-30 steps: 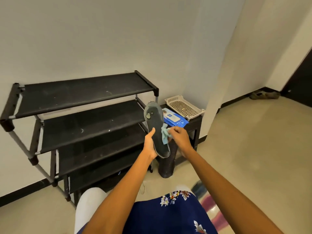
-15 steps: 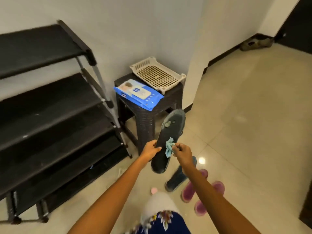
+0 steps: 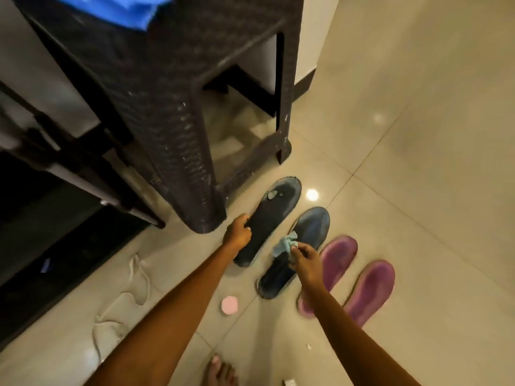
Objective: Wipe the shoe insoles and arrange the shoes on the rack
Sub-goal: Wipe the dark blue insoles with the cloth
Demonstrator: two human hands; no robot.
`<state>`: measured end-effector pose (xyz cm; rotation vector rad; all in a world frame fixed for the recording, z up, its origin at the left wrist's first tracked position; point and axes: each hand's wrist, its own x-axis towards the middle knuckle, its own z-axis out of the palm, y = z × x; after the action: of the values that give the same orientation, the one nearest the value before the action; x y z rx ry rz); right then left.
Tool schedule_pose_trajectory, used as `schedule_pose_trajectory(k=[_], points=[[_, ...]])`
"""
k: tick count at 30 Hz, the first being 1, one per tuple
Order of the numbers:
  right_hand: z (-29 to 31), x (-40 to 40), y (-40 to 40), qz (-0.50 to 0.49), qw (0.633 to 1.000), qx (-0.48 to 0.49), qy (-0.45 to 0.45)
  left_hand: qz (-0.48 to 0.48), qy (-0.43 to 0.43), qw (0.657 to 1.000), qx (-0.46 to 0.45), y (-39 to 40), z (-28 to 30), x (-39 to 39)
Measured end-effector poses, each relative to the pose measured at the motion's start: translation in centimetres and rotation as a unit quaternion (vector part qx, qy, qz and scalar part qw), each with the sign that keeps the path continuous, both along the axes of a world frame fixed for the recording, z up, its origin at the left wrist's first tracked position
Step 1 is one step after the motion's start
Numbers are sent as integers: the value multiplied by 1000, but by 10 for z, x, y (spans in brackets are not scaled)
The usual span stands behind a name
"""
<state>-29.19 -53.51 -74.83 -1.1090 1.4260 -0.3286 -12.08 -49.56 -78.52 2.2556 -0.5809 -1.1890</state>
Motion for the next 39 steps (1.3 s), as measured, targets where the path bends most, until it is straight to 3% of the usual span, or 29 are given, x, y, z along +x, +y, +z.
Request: schedule_pose_trajectory(k=[5, 8, 12, 14, 18, 21, 23, 25, 30, 34, 39], points=[[-32, -11, -2, -26, 1000, 10, 2, 18, -27, 999, 21, -3, -36, 5], [-35, -13, -1, -53, 998, 13, -15, 2, -138, 990, 32, 1, -31, -9], [-36, -19, 3, -161, 986, 9, -35, -166, -395, 904, -19, 10, -15, -48], [-32, -22, 3, -219, 975, 0, -40, -234, -407, 881, -52, 11, -13, -74], [-21, -31, -3, -279, 959, -19, -41, -297, -311, 903, 26, 5, -28, -112], [-14, -38, -10, -277, 960, -20, -47, -245, -240, 938, 44, 0, -29, -115], [-8, -41, -13, -275, 959, -11, -63, -178, -106, 978, 13, -2, -25, -110], [5, -40, -14, -258, 963, 2, -73, -103, 22, 994, -22, -1, -15, -100], [60, -23, -15, -181, 979, 15, -94, 87, 270, 954, -92, 23, 56, -74], [139, 1, -15, -86, 988, -55, -115, 122, 305, 939, -104, 63, 130, -53], [258, 37, 15, 145, 975, -61, -156, 150, 285, 931, -171, 117, 243, -43]])
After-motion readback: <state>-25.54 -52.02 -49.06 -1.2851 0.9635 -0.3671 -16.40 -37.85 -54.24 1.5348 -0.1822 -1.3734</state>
